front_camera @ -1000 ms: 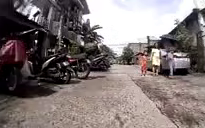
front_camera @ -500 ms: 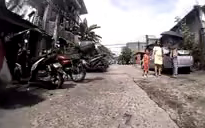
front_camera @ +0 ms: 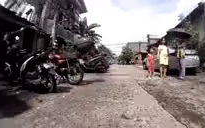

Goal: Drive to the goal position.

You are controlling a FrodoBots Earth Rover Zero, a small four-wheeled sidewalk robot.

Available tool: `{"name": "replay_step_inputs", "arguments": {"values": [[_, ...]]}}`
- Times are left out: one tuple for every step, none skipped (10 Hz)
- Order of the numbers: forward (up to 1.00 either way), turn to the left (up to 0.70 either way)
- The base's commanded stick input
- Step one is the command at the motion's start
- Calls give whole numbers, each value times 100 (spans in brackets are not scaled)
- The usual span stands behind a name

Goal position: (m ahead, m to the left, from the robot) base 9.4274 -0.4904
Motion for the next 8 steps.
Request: {"name": "replay_step_inputs", "arguments": {"values": [[70, 0], [70, 0], [70, 0], [70, 0], [70, 0], [70, -8], [70, -24], [70, 0]]}}
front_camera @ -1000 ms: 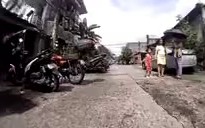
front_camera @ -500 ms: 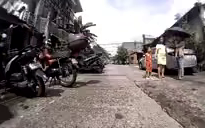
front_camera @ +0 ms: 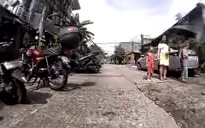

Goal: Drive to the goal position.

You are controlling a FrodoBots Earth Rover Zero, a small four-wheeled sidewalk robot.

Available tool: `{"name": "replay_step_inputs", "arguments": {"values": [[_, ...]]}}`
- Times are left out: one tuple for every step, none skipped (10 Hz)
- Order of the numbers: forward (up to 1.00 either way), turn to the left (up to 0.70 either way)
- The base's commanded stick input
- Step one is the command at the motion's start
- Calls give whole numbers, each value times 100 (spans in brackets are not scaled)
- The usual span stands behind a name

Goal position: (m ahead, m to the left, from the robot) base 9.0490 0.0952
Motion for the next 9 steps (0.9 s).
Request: {"name": "replay_step_inputs", "arguments": {"values": [[70, 0], [70, 0], [70, 0], [70, 0], [70, 0], [70, 0], [70, 0], [70, 0], [70, 0]]}}
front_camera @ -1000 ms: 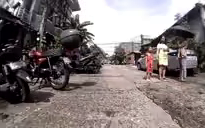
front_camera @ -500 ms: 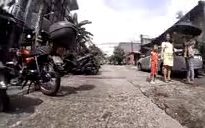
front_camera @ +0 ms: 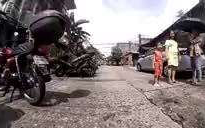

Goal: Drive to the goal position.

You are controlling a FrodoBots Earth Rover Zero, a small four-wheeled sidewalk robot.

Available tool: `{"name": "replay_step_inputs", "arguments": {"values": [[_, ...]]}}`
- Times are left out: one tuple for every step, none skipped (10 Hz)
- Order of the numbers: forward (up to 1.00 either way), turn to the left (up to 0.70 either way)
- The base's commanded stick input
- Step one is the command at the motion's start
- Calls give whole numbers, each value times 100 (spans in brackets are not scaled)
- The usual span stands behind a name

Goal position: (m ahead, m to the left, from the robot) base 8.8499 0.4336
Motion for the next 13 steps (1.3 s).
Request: {"name": "replay_step_inputs", "arguments": {"values": [[70, 0], [70, 0], [70, 0], [70, 0], [70, -3], [70, -21], [70, 0], [70, 0], [70, 0], [70, 0], [70, 0], [70, 0], [70, 0]]}}
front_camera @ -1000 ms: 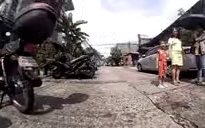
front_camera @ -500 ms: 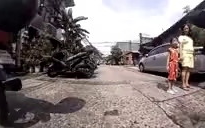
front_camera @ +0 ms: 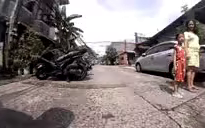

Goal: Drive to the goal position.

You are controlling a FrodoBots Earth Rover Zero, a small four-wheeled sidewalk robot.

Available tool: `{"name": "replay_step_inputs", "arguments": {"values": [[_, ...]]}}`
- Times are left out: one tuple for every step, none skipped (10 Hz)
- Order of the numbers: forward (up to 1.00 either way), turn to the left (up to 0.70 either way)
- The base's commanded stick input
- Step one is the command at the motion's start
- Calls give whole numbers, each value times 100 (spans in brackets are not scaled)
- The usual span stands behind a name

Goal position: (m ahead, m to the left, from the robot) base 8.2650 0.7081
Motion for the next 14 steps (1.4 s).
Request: {"name": "replay_step_inputs", "arguments": {"values": [[70, 0], [70, 0], [70, 0], [70, 0], [70, 0], [70, 0], [70, 0], [70, 0], [70, 0], [70, 0], [70, 0], [70, 0], [70, 0], [70, 0]]}}
